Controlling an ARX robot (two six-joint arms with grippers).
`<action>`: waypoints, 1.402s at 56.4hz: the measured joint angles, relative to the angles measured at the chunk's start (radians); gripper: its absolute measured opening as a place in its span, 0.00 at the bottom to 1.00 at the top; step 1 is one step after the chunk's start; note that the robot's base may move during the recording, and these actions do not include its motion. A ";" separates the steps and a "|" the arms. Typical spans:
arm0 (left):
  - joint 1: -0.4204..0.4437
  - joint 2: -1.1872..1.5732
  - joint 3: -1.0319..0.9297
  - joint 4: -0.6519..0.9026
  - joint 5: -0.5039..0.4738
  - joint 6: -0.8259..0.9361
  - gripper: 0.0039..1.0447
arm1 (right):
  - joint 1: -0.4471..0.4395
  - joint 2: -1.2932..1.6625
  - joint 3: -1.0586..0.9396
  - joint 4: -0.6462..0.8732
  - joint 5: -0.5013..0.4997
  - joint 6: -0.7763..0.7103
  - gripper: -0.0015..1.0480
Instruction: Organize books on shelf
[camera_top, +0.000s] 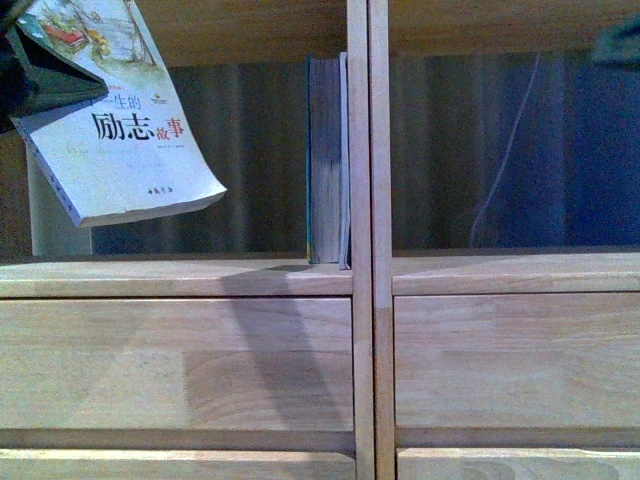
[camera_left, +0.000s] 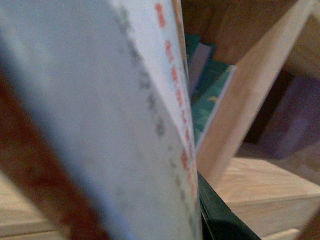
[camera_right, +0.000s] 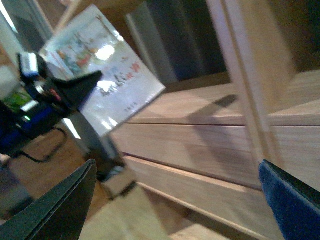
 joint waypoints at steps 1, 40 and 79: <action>-0.001 0.013 0.011 -0.002 -0.012 0.024 0.06 | -0.015 -0.016 -0.003 -0.023 0.011 -0.041 0.93; -0.107 0.475 0.506 -0.140 -0.311 0.665 0.06 | -0.059 -0.137 -0.037 -0.095 0.131 -0.525 0.93; -0.203 0.690 0.807 -0.183 -0.432 0.739 0.06 | -0.059 -0.137 -0.037 -0.095 0.130 -0.526 0.93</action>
